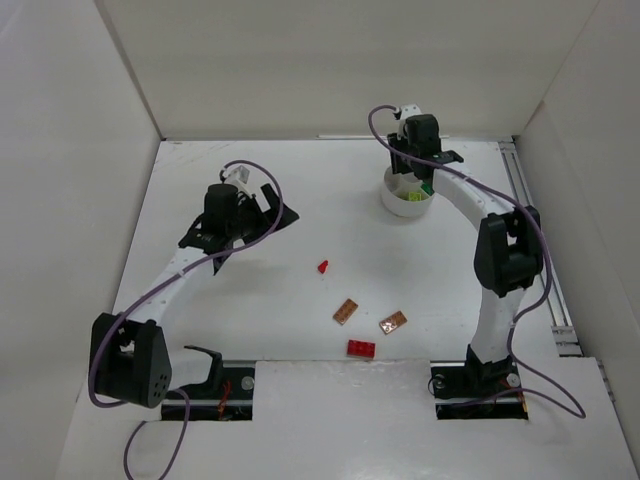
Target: Sort the legos into containers by color
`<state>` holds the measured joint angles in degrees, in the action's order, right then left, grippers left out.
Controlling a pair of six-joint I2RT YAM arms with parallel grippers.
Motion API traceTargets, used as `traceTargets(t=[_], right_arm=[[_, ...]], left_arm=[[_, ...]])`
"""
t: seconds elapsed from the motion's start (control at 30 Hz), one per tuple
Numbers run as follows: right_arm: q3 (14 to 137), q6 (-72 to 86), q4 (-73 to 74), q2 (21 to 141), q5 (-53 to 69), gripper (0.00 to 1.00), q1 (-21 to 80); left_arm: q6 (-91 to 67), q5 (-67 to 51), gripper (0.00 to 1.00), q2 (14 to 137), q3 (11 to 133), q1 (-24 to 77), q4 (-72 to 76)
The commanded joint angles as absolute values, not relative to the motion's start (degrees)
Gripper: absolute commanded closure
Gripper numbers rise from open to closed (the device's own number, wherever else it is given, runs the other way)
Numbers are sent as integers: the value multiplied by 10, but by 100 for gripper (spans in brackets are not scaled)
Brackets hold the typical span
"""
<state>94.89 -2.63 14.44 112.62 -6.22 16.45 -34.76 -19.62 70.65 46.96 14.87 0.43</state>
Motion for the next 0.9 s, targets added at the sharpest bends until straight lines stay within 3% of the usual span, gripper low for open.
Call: traceTargets(t=[0.0,0.13,0.3,0.47,0.87], right_arm=[[983,-40,159,1123,-83,85,151],[974,-46,164,1123,-66,85,139],[947,-59,150,1108,-40,75,128],[947,-59,144,1121,-6,72,122],[958,-52,139,1121,11,47,122]], left_arm=[[-334,-187,0,715,493,144,10],[-334,-200,0,736,493,144,10],[-328,-220,0,748,493,144,16],[-328,-226,0,748,493,144,22],[-328,-226,0,736,487,144,22]])
